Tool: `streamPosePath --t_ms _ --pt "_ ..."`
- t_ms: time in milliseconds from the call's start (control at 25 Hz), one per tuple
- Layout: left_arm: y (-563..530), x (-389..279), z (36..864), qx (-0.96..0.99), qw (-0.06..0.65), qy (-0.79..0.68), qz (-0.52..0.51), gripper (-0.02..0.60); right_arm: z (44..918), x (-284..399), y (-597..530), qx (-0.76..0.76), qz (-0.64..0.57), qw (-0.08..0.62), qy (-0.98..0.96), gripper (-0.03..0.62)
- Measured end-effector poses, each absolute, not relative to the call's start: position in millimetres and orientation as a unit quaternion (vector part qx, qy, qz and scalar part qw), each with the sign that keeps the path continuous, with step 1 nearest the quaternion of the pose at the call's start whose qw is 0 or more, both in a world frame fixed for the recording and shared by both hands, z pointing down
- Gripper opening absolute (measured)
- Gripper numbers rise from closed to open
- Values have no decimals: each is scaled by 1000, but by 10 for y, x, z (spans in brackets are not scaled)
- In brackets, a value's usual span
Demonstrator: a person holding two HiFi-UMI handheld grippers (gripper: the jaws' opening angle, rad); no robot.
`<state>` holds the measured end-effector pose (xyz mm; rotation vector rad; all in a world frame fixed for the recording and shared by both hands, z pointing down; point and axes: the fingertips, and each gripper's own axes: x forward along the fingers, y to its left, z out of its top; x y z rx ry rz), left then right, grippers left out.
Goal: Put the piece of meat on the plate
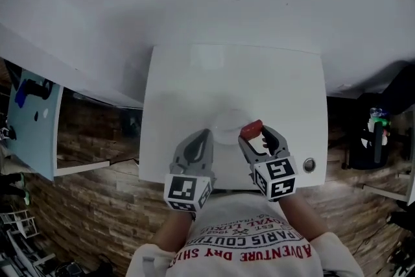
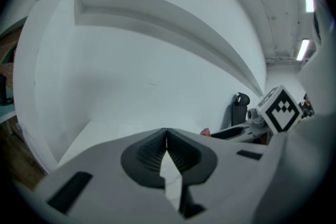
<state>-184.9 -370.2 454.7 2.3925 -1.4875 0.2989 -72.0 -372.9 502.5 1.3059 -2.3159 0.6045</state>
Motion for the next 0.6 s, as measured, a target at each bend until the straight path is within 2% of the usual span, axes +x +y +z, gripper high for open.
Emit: streamPosePath --t_ms 600 --pt "-3914 -2213 5479 834 240 -472 153 8 6418 -1039 -3902 473 302 353 -749 279"
